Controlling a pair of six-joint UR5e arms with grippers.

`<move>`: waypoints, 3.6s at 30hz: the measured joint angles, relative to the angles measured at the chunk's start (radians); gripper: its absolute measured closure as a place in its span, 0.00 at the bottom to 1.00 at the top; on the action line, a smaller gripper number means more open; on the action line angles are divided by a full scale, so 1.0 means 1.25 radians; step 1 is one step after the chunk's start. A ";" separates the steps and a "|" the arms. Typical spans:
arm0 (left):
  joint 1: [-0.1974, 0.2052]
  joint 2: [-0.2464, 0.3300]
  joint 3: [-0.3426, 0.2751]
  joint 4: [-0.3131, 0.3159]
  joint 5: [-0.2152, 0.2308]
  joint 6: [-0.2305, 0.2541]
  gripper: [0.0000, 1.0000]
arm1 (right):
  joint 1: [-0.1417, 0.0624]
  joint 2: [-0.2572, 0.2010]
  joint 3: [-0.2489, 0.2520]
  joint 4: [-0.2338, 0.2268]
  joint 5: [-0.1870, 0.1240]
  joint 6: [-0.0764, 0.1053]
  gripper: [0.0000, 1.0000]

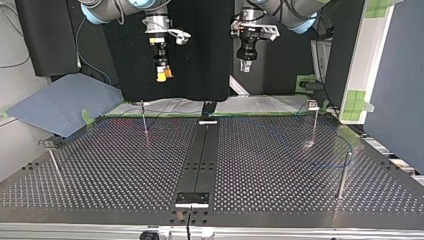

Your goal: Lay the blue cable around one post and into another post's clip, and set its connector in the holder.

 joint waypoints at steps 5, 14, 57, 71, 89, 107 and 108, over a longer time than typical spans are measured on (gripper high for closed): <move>-0.028 0.037 0.000 0.005 -0.038 0.038 0.00 | 0.041 0.000 0.022 -0.027 0.036 0.010 0.00; 0.001 0.080 -0.003 -0.032 -0.101 0.101 0.00 | 0.094 0.000 0.034 -0.035 0.060 0.043 0.00; 0.172 0.083 -0.089 0.003 0.044 0.393 0.00 | 0.065 0.002 0.040 -0.030 0.053 0.060 0.00; 0.172 0.083 -0.089 0.004 0.045 0.398 0.00 | 0.065 0.002 0.040 -0.030 0.053 0.060 0.00; 0.172 0.083 -0.089 0.004 0.045 0.398 0.00 | 0.065 0.002 0.040 -0.030 0.053 0.060 0.00; 0.172 0.083 -0.089 0.004 0.045 0.398 0.00 | 0.065 0.002 0.040 -0.030 0.053 0.060 0.00; 0.172 0.083 -0.089 0.004 0.045 0.398 0.00 | 0.065 0.002 0.040 -0.030 0.053 0.060 0.00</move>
